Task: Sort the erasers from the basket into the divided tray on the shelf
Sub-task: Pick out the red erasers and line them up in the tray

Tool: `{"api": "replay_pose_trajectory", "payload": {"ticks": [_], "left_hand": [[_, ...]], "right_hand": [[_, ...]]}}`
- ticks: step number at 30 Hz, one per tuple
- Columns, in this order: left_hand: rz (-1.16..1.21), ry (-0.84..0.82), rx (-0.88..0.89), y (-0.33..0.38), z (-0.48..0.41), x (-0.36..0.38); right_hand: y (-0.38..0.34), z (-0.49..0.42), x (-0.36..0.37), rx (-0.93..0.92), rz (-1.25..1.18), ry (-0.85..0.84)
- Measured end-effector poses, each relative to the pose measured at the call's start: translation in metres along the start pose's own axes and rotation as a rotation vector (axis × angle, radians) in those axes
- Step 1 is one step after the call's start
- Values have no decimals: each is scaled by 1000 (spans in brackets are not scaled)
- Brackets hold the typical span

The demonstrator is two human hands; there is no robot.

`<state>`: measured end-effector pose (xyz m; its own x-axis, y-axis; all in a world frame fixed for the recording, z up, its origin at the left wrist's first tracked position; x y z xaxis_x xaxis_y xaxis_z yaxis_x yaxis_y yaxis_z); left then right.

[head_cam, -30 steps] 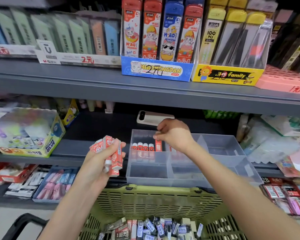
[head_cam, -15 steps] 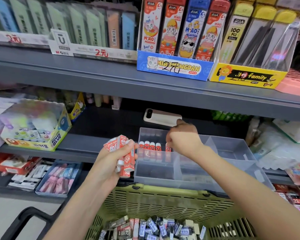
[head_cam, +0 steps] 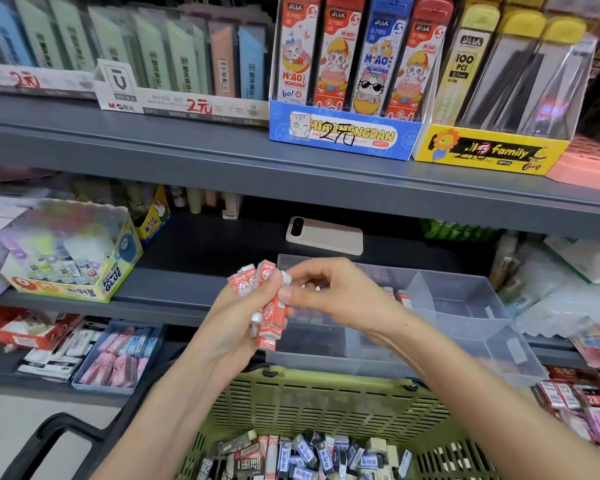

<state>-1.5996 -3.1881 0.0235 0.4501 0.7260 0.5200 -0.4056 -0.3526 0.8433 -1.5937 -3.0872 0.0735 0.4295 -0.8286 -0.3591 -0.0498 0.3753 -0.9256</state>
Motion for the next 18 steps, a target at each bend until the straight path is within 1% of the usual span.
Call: {"api": "replay_pose_trajectory", "payload": {"ticks": [2,5,6,8,10,12,14,16,18], "left_hand": [[-17,11,18,2,0,2],[-18,55,34,3,-1,1],[-17,71,34,4,-1,-1],[-45,95,27,4,-1,-3],[-68,97,19,5,0,-2],[-71,100,13,3,-1,0],[-53,114,6,0,-2,0],[-56,110,-5,-4,-4,4],[-70,99,-9,-6,-5,8]], "right_hand": [[4,3,-5,-1,-138,50],[12,9,-19,-30,-451,106],[15,14,-31,-38,-524,168],[28,29,-67,-27,-540,363],[40,50,-107,18,-395,564],[54,68,-136,85,-229,659],[69,76,-153,187,-70,655],[81,76,-160,332,181,590],[88,75,-160,418,348,528]]}}
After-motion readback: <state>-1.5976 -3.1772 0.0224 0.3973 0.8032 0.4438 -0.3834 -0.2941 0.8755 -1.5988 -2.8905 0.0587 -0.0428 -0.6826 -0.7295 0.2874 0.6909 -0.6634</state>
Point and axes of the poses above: each hand's wrist, its own z-axis away from the middle knuckle, its own x-axis out of the palm, y = z × x, the point moved 8 cm from there along -z, towards the middle knuckle, and after that the axes turned 12 degrees about -y, right-handed, at the moved point
